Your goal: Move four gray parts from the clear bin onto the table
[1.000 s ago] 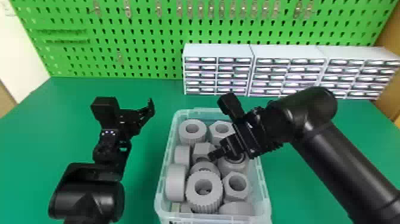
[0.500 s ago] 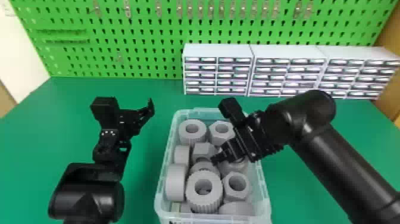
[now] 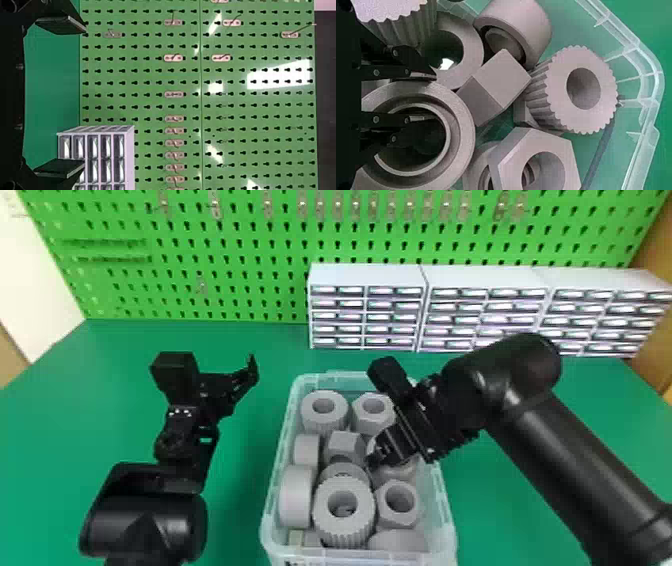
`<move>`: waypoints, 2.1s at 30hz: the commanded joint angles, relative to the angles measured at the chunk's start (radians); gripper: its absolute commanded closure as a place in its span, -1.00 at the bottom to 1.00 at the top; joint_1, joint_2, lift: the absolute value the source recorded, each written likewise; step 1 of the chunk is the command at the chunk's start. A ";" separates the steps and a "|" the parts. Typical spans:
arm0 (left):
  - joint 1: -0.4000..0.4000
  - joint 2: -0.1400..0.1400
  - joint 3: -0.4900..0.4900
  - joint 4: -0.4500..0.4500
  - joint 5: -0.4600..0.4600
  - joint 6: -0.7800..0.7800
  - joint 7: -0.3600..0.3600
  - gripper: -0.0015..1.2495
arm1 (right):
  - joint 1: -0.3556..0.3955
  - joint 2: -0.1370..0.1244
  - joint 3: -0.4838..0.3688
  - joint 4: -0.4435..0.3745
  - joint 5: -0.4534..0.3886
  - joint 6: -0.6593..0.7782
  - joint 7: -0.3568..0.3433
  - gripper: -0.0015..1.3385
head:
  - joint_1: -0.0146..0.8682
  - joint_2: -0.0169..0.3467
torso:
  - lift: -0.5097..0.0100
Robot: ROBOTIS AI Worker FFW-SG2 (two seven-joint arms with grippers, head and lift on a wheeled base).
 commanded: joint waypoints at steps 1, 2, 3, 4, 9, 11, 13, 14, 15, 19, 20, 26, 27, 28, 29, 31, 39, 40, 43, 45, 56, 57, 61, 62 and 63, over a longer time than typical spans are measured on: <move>0.000 0.001 0.000 0.000 0.001 0.000 0.000 -0.84 | 0.000 0.000 -0.001 0.000 0.006 0.003 0.000 0.64 | 0.60 -0.51 | 0.76; 0.000 0.001 0.000 0.000 0.001 0.000 0.000 -0.84 | 0.000 0.000 0.001 0.000 0.006 0.003 0.000 0.64 | 0.60 -0.51 | 0.76; 0.000 0.001 0.000 0.000 0.001 0.000 0.000 -0.84 | -0.001 0.000 0.001 0.000 0.006 0.003 0.000 0.64 | 0.60 -0.51 | 0.76; 0.000 0.001 0.000 0.000 0.003 0.000 0.000 -0.84 | -0.001 0.000 -0.001 0.000 0.005 0.003 0.000 0.64 | 0.60 -0.51 | 0.76; 0.000 0.001 0.000 0.000 0.003 0.000 0.000 -0.84 | -0.006 0.001 -0.007 -0.005 -0.003 0.003 0.000 0.64 | 0.60 -0.51 | 0.76; 0.000 0.001 -0.002 0.000 0.003 0.000 0.000 -0.84 | -0.009 0.001 -0.012 -0.008 -0.006 0.004 0.000 0.64 | 0.60 -0.51 | 0.76; 0.000 0.002 -0.002 0.000 0.003 0.000 0.000 -0.84 | -0.010 0.001 -0.018 -0.015 -0.009 0.009 0.000 0.64 | 0.60 -0.51 | 0.76; 0.000 0.002 -0.002 0.000 0.003 0.000 0.000 -0.84 | -0.012 0.001 -0.022 -0.018 -0.007 0.011 0.000 0.64 | 0.60 -0.51 | 0.76; 0.000 0.002 -0.002 0.000 0.003 0.000 0.000 -0.84 | -0.013 0.001 -0.025 -0.023 -0.007 0.012 0.000 0.64 | 0.60 -0.51 | 0.76; 0.000 0.002 -0.005 0.000 0.001 0.000 0.000 -0.84 | -0.016 0.001 -0.035 -0.038 -0.007 0.018 0.000 0.64 | 0.60 -0.51 | 0.76; 0.000 0.002 -0.004 0.000 0.003 0.000 0.000 -0.84 | -0.018 0.001 -0.035 -0.041 -0.007 0.020 0.000 0.64 | 0.60 -0.51 | 0.76; -0.001 0.002 -0.005 0.000 0.003 0.000 0.000 -0.84 | -0.026 0.006 -0.039 -0.060 -0.015 0.011 0.000 0.63 | 0.60 -0.51 | 0.76; -0.003 0.002 -0.005 0.000 0.001 0.000 0.000 -0.84 | -0.030 0.007 -0.038 -0.064 -0.018 0.009 0.000 0.63 | 0.60 -0.51 | 0.76; -0.003 0.002 -0.007 0.000 0.001 0.000 0.000 -0.84 | -0.032 0.007 -0.038 -0.066 -0.020 0.009 0.000 0.64 | 0.60 -0.51 | 0.76; -0.003 0.002 -0.007 0.000 0.001 0.000 0.000 -0.84 | -0.035 0.007 -0.039 -0.069 -0.023 0.007 0.000 0.64 | 0.60 -0.51 | 0.76; -0.005 0.004 -0.008 0.000 0.001 0.000 0.000 -0.84 | -0.039 0.009 -0.038 -0.074 -0.026 0.007 0.000 0.64 | 0.60 -0.51 | 0.76; -0.003 0.005 -0.004 0.000 0.001 0.000 0.000 -0.84 | -0.055 0.009 -0.044 -0.115 -0.032 0.024 0.000 0.63 | 0.60 -0.51 | 0.76; -0.003 0.005 -0.004 0.000 0.001 0.000 0.000 -0.84 | -0.056 0.009 -0.048 -0.121 -0.033 0.029 0.000 0.63 | 0.60 -0.51 | 0.76; -0.001 0.007 -0.005 0.000 0.001 0.000 0.000 -0.84 | -0.059 0.010 -0.059 -0.138 -0.033 0.044 0.000 0.63 | 0.60 -0.51 | 0.76; -0.001 0.007 -0.005 0.000 0.004 0.000 0.001 -0.84 | -0.061 0.010 -0.068 -0.153 -0.032 0.055 0.000 0.63 | 0.60 -0.51 | 0.76; 0.005 0.008 0.000 0.000 0.003 0.000 0.001 -0.84 | -0.059 0.010 -0.140 -0.216 0.028 0.104 0.000 0.63 | 0.60 -0.51 | 0.76; 0.005 0.008 0.000 0.000 0.003 0.000 0.000 -0.84 | -0.058 0.010 -0.148 -0.219 0.036 0.104 0.000 0.63 | 0.60 -0.51 | 0.76; 0.006 0.008 0.000 0.000 0.003 0.000 0.001 -0.84 | -0.049 0.007 -0.194 -0.238 0.069 0.104 0.000 0.63 | 0.60 -0.51 | 0.76; 0.008 0.008 0.000 0.000 0.003 0.000 0.000 -0.84 | -0.047 0.006 -0.205 -0.241 0.075 0.104 0.000 0.64 | 0.60 -0.51 | 0.76; 0.008 0.008 0.000 0.000 0.004 0.000 0.000 -0.84 | -0.044 0.006 -0.214 -0.244 0.085 0.104 0.000 0.64 | 0.60 -0.51 | 0.76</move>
